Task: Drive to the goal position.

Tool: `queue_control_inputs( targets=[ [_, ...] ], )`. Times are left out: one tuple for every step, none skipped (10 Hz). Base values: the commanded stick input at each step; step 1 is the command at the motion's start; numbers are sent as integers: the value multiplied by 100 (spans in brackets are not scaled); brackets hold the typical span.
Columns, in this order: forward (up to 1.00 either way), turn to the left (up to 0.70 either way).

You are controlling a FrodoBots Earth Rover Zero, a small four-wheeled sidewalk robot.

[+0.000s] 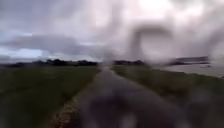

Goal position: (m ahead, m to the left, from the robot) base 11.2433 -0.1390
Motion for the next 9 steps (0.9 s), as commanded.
queue_control_inputs(
  targets=[
    [70,0],
    [70,0],
    [70,0],
    [70,0],
    [70,0],
    [70,0],
    [70,3],
    [70,8],
    [70,14]
  ],
)
